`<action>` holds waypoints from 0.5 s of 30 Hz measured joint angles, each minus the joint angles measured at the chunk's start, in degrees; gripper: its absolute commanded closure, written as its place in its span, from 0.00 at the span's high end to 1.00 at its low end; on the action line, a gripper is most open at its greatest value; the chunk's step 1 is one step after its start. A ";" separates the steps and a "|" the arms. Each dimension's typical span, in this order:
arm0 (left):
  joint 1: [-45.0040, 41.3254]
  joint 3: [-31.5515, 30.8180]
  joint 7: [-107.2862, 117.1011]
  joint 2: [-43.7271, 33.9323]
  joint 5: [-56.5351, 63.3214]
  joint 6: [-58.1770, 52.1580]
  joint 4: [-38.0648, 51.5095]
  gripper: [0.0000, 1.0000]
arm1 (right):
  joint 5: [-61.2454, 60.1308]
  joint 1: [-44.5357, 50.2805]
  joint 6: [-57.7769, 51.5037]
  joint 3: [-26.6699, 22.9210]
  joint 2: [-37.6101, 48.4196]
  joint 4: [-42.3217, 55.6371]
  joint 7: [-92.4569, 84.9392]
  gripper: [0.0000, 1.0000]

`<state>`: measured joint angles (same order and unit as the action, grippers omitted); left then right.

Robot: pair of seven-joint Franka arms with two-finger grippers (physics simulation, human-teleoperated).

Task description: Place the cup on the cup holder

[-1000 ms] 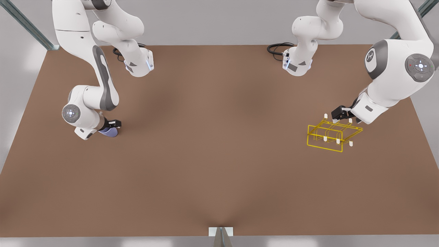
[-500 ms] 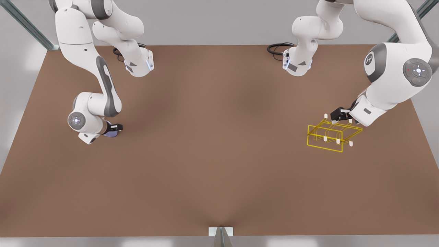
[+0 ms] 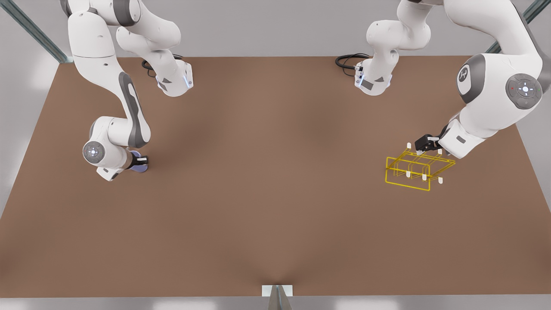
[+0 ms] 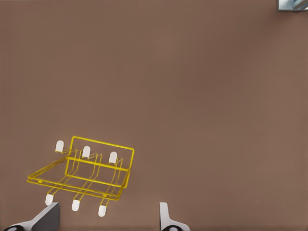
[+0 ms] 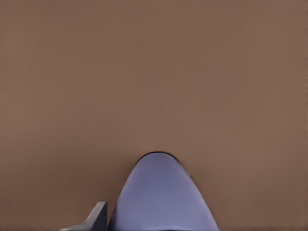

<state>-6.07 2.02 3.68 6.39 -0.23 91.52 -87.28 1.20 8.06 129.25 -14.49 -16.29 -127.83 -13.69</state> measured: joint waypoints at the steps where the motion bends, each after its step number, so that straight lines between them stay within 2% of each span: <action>1: 0.00 0.00 0.00 0.00 0.00 -0.01 0.01 1.00 | 0.02 -0.03 -0.01 0.00 0.00 0.01 -0.11 0.43; 2: 0.00 0.00 0.00 0.00 0.00 -0.02 0.02 1.00 | 0.04 -0.05 -0.02 0.00 -0.01 0.01 -0.21 0.40; 4: 0.00 0.00 0.00 0.00 -0.01 -0.04 0.01 1.00 | 0.03 -0.05 -0.11 0.00 -0.01 0.04 -0.44 0.27; 6: 0.01 0.00 0.00 0.00 -0.02 -0.05 -0.01 1.00 | -0.01 -0.06 -0.26 0.00 -0.01 0.11 -0.65 0.21; 15: 0.67 0.00 -0.04 0.09 -0.02 0.04 0.04 1.00 | -0.22 0.31 -3.57 0.53 -0.09 3.20 -1.43 0.21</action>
<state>-5.40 2.02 3.64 6.47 -0.26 91.55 -87.24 0.98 8.37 125.67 -13.96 -16.39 -124.63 -15.13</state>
